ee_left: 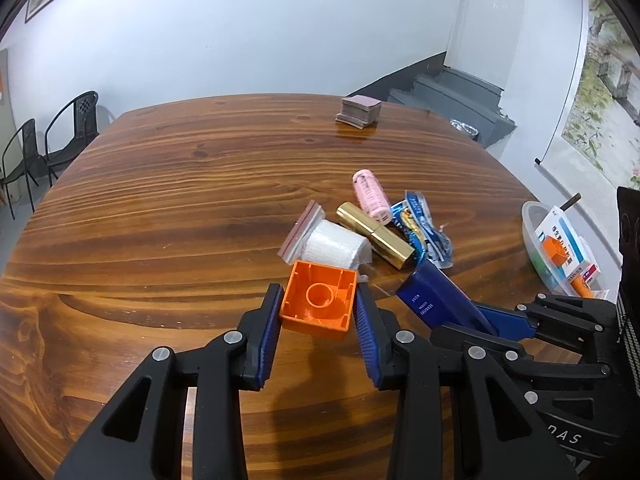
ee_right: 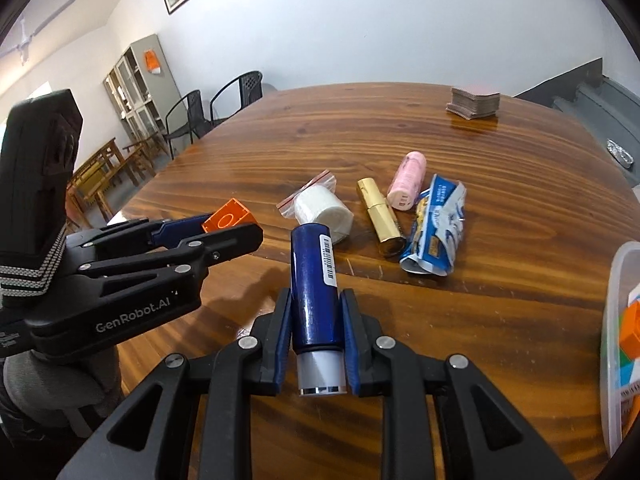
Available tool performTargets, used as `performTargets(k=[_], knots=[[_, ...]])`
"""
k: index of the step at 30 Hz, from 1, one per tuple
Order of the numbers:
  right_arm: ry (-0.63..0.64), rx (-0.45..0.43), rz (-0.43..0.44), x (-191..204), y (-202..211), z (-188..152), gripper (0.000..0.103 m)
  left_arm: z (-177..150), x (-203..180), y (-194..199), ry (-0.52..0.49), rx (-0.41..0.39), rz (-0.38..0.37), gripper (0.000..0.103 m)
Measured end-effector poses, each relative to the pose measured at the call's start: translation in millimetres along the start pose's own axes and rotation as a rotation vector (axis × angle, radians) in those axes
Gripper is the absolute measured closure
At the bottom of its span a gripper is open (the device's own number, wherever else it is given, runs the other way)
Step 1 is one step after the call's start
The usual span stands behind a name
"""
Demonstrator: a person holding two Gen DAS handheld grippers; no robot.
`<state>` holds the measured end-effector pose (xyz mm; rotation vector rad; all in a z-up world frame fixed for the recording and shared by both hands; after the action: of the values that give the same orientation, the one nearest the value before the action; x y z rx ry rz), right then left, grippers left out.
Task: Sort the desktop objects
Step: 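Carry the orange brick and blue tube over to the clear bowl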
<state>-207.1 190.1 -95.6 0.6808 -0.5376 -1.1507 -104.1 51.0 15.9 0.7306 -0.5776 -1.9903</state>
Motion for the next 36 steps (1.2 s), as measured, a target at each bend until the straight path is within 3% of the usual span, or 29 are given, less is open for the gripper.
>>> performTargets(k=[11,36], knots=[[-0.041,0.017,-0.031,-9.8,-7.1,-6.3,0.077,0.7,-1.3,2.5,0.016,-0.01,-0.015,0.064],[-0.132,-0.058,-0.07,-38.4,24.7,-7.4,0.077,-3.3,-7.6,-3.7,0.01,0.0,-0.019,0.064]])
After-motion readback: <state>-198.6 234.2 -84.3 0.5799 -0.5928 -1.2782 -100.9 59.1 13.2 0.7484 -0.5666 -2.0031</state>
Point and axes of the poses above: each gripper's, at about its wrist camera, not at the fingertips, and y roughly against the way its jaws point, x to its left, z to its top, the point moved 6 cm from there along -y, roughly the way its jaws point, and after that the axes turned 12 degrees about -z, right-handed, at the moved point
